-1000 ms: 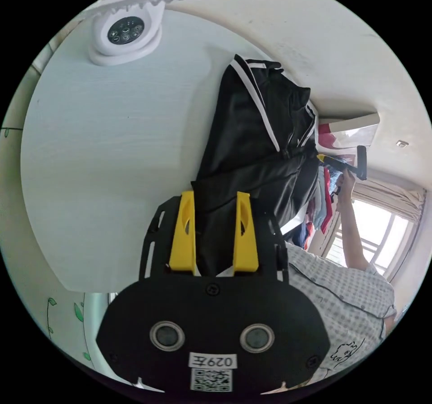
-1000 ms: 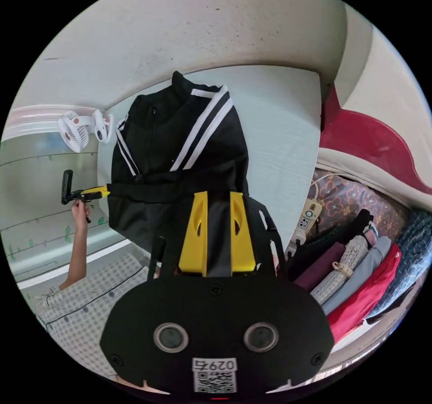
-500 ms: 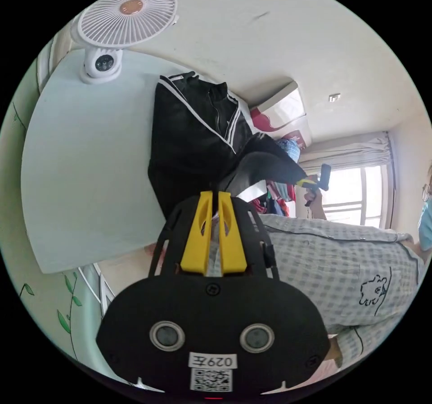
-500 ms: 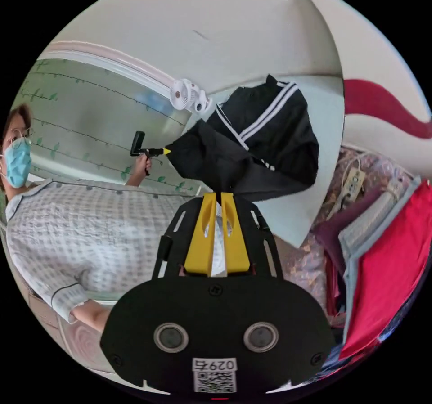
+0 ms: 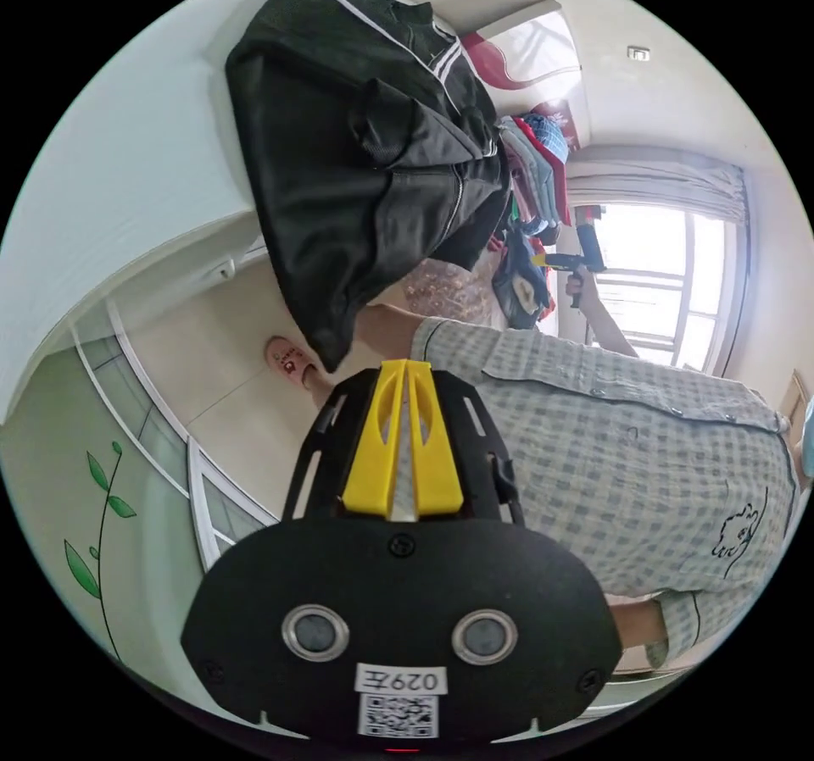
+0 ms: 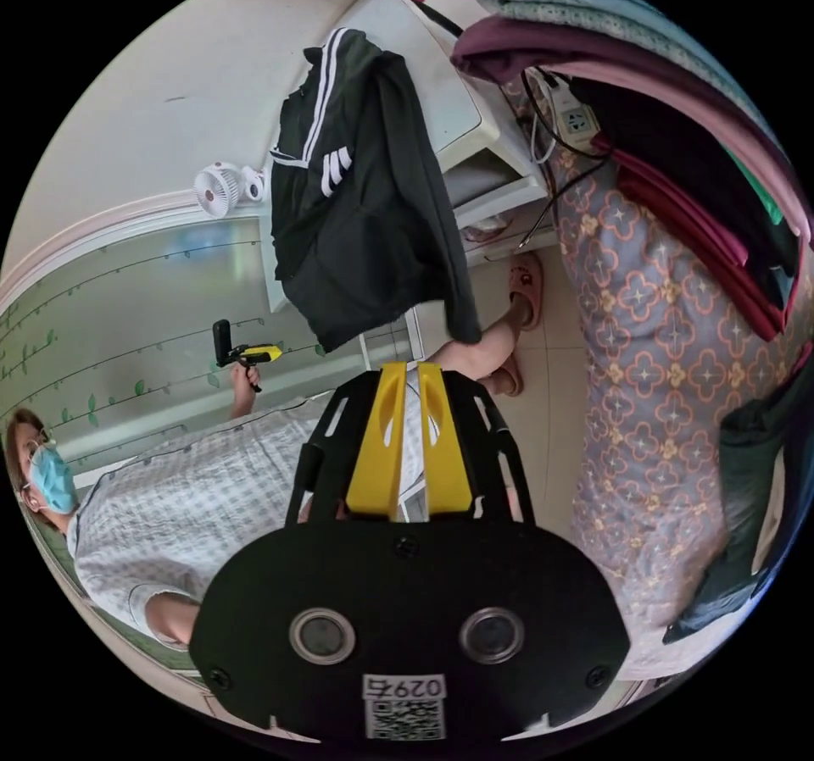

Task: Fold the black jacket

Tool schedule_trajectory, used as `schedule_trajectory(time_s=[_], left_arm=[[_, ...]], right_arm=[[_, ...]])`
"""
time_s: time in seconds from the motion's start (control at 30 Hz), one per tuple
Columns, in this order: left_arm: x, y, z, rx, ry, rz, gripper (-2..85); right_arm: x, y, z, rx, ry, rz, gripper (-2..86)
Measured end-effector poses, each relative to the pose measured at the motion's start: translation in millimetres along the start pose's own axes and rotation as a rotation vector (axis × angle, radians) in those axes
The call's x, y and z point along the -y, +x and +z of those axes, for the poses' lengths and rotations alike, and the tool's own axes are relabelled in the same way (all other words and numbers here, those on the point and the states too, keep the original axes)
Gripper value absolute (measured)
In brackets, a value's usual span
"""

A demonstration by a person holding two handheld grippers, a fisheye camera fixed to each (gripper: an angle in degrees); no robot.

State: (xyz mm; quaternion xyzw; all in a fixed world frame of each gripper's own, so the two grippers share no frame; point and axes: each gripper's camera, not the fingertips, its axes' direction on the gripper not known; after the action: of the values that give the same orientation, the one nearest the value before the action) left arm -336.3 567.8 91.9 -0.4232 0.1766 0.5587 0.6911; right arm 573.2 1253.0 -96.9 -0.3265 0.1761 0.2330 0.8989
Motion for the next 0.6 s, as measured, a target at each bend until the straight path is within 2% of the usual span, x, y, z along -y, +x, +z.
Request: schedule_trajectory(time_s=[0.13, 0.23, 0.4, 0.5, 0.57, 0.6], left_arm=[[-8.6, 3.2, -27.7, -0.075, 0.18, -0.022, -1.0], [6.9, 7.6, -51.9, -0.091, 0.287, -0.044, -1.0], [84.3, 48.0, -78.8, 0.075, 0.295, -0.019, -1.0], [147.6, 75.3, -80.8, 0.266, 0.232, -0.035, -1.0], [195.5, 83.1, -72.1, 0.462, 0.158, -0.092, -1.0], [207.0, 83.4, -69.0, 0.497, 0.139, -0.103, -1.0]], right_arm=[[-13.5, -36.6, -5.8, -0.067, 0.092, -0.05, 4.1], [-1.7, -69.5, -0.6, -0.001, 0.125, -0.151, 1.1], [64.2, -137.2, 23.6, -0.077, 0.174, -0.248, -0.2], [125.2, -181.6, 47.9, -0.156, 0.157, -0.282, -0.4], [176.5, -207.7, 74.2, -0.296, 0.111, -0.275, -0.5], [188.4, -212.7, 81.4, -0.343, 0.099, -0.268, -0.5]])
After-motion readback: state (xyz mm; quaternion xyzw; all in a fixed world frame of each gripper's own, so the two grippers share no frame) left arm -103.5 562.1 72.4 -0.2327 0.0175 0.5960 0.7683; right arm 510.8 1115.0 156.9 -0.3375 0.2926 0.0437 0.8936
